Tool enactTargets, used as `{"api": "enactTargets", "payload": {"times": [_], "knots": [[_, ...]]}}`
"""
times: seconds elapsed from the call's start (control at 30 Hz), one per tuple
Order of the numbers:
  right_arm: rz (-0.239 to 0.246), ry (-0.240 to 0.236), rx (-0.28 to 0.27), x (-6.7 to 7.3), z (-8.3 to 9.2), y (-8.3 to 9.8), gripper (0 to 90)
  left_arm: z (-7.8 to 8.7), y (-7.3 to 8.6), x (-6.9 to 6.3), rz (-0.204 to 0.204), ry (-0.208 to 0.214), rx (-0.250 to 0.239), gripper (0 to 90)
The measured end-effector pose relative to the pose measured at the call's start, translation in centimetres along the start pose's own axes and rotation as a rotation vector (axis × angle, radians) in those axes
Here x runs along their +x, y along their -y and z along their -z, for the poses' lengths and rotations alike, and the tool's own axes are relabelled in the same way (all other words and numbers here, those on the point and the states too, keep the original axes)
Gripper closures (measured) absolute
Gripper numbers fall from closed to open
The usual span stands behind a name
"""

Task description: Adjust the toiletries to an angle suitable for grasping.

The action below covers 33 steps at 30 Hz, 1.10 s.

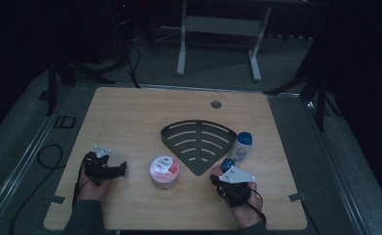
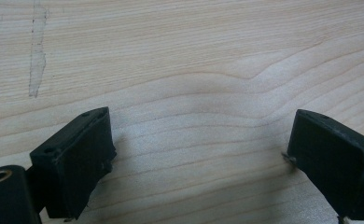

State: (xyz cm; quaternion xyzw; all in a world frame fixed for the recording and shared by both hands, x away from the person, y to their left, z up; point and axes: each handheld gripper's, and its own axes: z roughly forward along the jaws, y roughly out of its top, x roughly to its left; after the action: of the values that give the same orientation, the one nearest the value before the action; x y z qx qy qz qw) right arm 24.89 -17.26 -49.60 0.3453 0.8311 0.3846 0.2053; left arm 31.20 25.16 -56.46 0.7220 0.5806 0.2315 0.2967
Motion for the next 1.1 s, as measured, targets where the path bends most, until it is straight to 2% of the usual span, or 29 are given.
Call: {"api": "enactTargets", "payload": {"times": [0.17, 0.4, 0.67, 0.73, 0.87, 1.1], "knots": [[-0.003, 0.025, -0.001, -0.2, 0.0, 0.0, 90.0, 0.0, 0.0, 0.0, 0.0, 0.0, -0.001, 6.7], [-0.029, 0.057, -0.002, -1.2, 0.1, 0.3, 90.0, 0.0, 0.0, 0.0, 0.0, 0.0, 0.0, 6.7], [-0.055, 0.071, 0.003, -2.2, 0.0, 0.5, 90.0, 0.0, 0.0, 0.0, 0.0, 0.0, 0.0, 6.7], [-0.058, 0.055, 0.01, -2.3, -0.3, 0.6, 90.0, 0.0, 0.0, 0.0, 0.0, 0.0, -0.001, 6.7], [-0.049, 0.052, 0.024, -2.0, -1.1, 0.7, 90.0, 0.0, 0.0, 0.0, 0.0, 0.0, -0.001, 6.7], [-0.052, 0.085, 0.015, -2.0, -1.8, 0.5, 90.0, 0.0, 0.0, 0.0, 0.0, 0.0, -0.001, 6.7]]}}
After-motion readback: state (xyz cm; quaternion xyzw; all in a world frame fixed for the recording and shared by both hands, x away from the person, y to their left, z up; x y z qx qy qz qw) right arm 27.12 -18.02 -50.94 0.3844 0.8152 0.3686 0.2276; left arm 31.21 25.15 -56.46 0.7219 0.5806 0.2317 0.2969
